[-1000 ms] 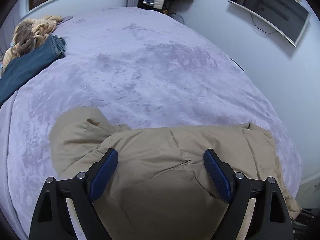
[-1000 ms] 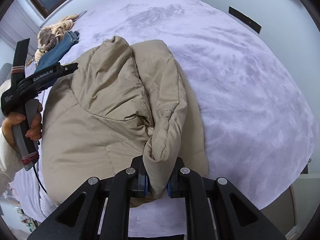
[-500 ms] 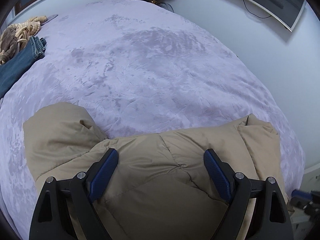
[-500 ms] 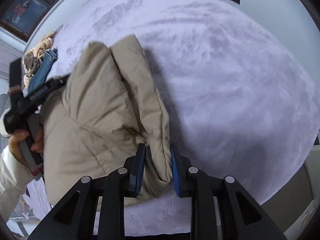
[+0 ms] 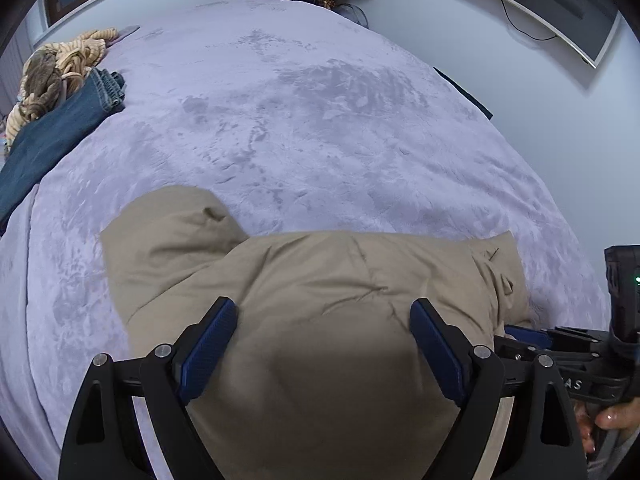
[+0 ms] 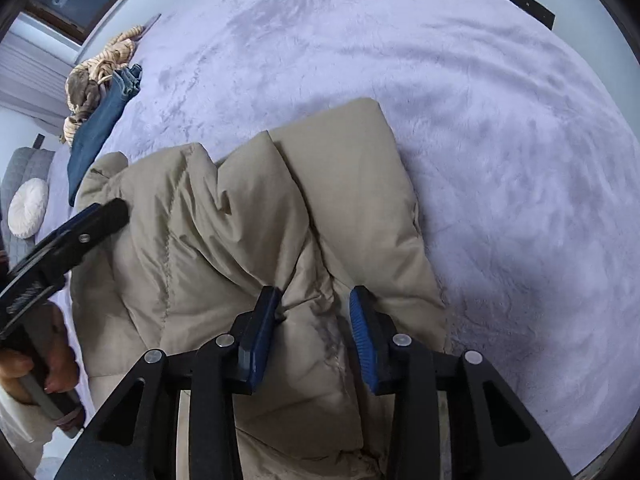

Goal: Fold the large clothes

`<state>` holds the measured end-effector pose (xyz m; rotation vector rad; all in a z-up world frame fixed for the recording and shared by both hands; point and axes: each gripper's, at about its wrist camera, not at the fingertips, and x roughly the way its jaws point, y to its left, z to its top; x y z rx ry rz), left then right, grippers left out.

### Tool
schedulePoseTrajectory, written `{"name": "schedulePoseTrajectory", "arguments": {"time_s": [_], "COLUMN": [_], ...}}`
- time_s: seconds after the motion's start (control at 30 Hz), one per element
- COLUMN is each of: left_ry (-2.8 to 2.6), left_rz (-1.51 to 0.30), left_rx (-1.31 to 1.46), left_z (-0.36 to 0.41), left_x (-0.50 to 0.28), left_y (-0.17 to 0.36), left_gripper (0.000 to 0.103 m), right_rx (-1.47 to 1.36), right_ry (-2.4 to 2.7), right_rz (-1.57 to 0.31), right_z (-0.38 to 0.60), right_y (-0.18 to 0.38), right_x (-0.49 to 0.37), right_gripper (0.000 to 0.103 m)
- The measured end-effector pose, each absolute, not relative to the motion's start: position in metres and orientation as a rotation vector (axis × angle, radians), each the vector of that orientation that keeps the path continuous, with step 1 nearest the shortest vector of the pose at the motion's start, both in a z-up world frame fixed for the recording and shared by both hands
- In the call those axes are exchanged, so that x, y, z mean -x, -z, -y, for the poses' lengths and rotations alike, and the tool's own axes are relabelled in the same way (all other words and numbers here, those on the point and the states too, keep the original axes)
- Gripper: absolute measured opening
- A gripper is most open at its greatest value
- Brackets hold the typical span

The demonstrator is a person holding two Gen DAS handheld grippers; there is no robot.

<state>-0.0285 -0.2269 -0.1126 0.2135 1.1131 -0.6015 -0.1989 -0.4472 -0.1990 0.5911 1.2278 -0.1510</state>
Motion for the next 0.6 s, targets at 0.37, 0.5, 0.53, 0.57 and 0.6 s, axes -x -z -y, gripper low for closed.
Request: {"name": "schedulePoseTrajectory", "arguments": {"time_s": [0.37,0.5,0.53,0.57,0.6], "left_ry": [0.418,0.389,0.382,0.387,0.396], "left_rz": [-1.257,-1.325,-1.332,-1.334,-1.333], "left_rx": [-0.037,0.018,0.02,0.021,0.02], "left_z": [0.142,0.126,0.124,0.122,0.12], "left_x": [0.101,0.121,0.125,0.128,0.132], "left_y": [0.108,0.121,0.122,0.123,0.123], "left_gripper": [0.09,0.103,0.103,0.103,0.103], "right_rx": [-0.56,-0.529,-0.516,-0.507,-0.499], "right_ry": [0.095,0.079,0.084,0.088,0.097], "right_rz": [-1.258,-1.239,-1.235,-1.233,-1.233], "right_z": [0.442,0.435,0.432,0.431,0.428], "right_y": [0.184,0.163,0.159,0.156,0.154], "right_x": [0.213,0.237,0.243,0.248,0.253], "right_gripper": [0.042,0.044,0.045,0.046,0.046]}}
